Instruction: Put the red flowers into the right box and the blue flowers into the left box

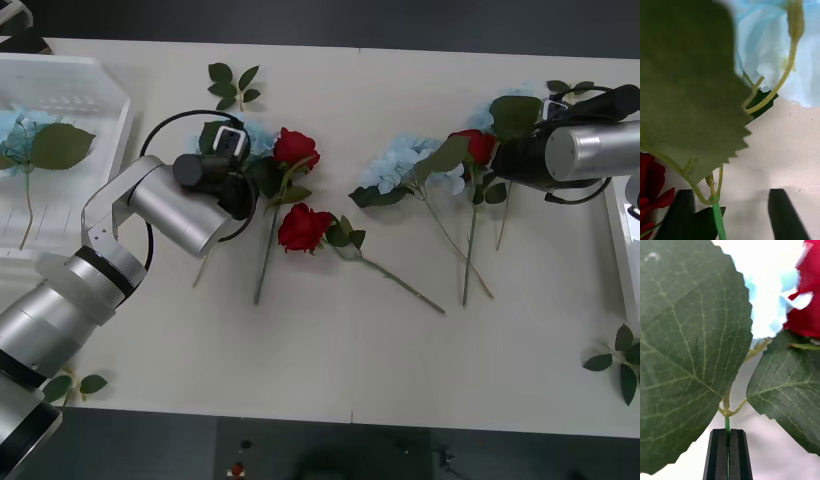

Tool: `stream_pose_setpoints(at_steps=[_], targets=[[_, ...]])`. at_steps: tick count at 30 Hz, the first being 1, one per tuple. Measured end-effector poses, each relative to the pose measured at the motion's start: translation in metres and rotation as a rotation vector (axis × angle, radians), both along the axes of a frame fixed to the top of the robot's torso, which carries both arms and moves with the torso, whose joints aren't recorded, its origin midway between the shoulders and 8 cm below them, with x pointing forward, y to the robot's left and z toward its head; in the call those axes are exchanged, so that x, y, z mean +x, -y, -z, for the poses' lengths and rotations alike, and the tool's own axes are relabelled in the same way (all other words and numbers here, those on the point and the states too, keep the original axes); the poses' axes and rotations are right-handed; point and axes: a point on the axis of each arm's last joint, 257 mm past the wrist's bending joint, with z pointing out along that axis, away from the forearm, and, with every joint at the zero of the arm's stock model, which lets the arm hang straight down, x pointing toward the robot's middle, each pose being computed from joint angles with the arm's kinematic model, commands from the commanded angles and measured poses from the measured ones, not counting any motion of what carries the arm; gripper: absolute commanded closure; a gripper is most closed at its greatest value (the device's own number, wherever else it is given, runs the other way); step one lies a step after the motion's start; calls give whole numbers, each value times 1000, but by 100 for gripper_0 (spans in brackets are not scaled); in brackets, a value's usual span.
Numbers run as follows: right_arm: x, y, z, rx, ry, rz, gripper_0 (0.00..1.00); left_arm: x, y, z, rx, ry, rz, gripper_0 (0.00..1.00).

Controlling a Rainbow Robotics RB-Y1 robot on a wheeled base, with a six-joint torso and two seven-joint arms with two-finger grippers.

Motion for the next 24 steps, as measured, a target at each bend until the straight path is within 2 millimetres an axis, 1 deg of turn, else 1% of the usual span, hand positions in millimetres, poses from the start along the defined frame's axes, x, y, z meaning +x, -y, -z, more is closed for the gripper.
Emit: stream_pose_setpoints(at_steps=[3,5,8,10,12,15,18,21,24], targets=[[0,0,0,0,0,0,100,-1,5,-3,-17,1,8,100],[0,0,0,1,1,0,100,-2,12,-12,-47,8,23,100],[2,0,-4,14,8,7,100,-7,18,-39,-95,44,61,100],[4,-1,-9,35,16,17,100,-19,16,-60,-142,54,77,100],[5,-2,-14,56,13,24,100,-36,7,-80,-189,42,79,100],[6,-7,-28,96,15,21,100,-60,-14,-107,-239,25,75,100],[7,-9,-48,143,27,17,100,-83,-33,-127,-275,-26,91,100],[6,-5,-68,212,49,29,100,-106,-49,-143,-276,-96,159,100],[2,1,-85,311,72,49,100,-121,-66,-165,-274,-118,225,100]])
